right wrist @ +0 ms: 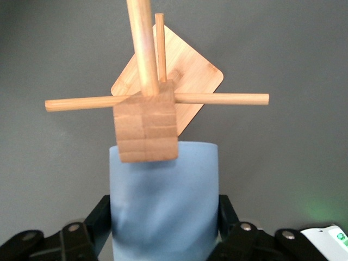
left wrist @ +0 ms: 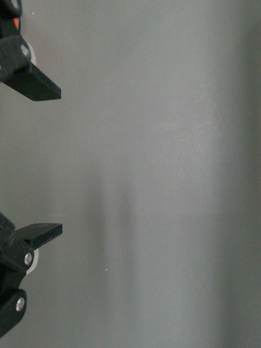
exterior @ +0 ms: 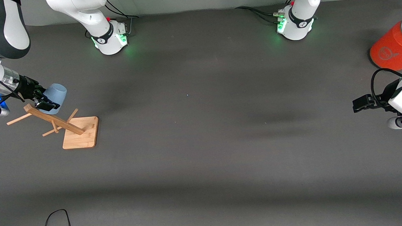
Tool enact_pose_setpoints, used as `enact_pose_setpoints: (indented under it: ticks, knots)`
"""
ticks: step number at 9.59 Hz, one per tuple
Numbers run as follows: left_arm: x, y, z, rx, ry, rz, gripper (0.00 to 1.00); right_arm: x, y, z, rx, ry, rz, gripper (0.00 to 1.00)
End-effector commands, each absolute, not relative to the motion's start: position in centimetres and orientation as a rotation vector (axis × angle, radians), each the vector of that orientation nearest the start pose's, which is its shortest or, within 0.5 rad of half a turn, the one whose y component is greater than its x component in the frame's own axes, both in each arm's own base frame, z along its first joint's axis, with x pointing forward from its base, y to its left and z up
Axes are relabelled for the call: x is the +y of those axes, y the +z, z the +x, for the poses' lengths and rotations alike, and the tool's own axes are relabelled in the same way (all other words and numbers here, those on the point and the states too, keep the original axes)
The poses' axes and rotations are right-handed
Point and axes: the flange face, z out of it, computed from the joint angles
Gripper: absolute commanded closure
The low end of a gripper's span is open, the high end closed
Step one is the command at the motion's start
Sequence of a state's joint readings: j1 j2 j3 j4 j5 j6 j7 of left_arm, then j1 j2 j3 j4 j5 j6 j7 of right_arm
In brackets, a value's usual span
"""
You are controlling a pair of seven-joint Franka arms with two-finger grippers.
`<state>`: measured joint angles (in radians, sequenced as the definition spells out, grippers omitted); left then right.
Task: Rotate and upright cup with both arms
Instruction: 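Close the right gripper on the blue cup's base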
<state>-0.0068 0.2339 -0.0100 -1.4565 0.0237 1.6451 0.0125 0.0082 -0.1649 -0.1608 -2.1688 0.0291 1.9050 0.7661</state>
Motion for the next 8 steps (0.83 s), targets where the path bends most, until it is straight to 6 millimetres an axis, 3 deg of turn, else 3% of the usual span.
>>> enact_pose_setpoints:
  ticks: [1,3,5,8]
  knots:
    - [-0.9,55.1,62.9,0.070,0.053,-3.123,0.00,-7.0,47.0,47.8,1.404,0.155,-2.757,0.64]
    - [-1.0,55.1,62.9,0.072,0.053,-3.123,0.00,-6.2,50.0,47.1,1.387,0.176,-2.766,0.64]
    - [-1.0,55.1,62.9,0.072,0.053,-3.123,0.00,-3.6,52.3,46.0,1.403,0.176,-2.756,0.65]
    - [-0.9,55.1,62.9,0.070,0.053,-3.123,0.00,3.2,54.9,44.8,1.481,0.171,-2.720,0.68]
